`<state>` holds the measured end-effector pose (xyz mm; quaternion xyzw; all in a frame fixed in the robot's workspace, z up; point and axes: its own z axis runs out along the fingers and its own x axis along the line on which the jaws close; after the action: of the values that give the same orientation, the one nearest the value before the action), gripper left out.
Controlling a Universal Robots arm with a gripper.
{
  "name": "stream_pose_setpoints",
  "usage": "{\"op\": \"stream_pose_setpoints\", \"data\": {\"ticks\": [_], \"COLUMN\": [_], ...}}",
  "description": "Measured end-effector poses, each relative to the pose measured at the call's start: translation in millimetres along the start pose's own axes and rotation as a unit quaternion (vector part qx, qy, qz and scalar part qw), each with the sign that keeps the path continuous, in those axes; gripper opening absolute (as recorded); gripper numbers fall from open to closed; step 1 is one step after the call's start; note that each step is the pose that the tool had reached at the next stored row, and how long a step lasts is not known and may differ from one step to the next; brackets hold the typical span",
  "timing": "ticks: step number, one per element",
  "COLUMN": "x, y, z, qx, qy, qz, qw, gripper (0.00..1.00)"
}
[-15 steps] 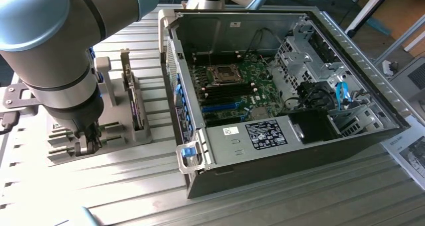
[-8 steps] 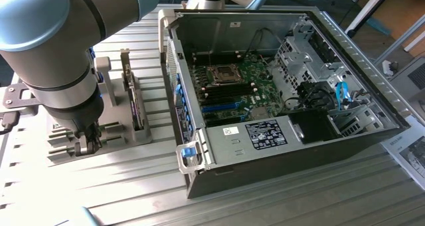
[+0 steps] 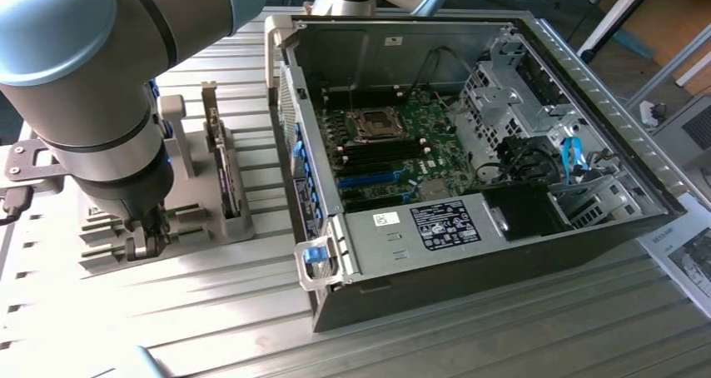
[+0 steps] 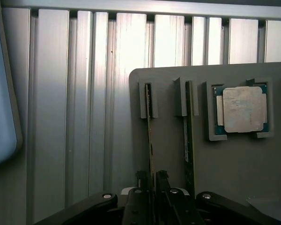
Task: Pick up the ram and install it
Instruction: 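Pick up the ram and move it above insertion slot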
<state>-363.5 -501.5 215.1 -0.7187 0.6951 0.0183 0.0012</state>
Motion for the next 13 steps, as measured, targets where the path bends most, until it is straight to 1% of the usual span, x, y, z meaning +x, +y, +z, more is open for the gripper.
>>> {"op": "stream_pose_setpoints", "data": {"ticks": [3,8,13], "x": [0.1,0.0,0.1], "y": [0.0,-0.1,-2.3], "z": [2.3,2.4,2.3], "qx": [0.0001,0.0001,0.0000], "qy": [0.0000,0.0000,0.0000], "qz": [0.000,0.000,0.000], "qw": [1.0000,1.0000,1.0000], "gripper": [0.21,0.21,0.21]}}
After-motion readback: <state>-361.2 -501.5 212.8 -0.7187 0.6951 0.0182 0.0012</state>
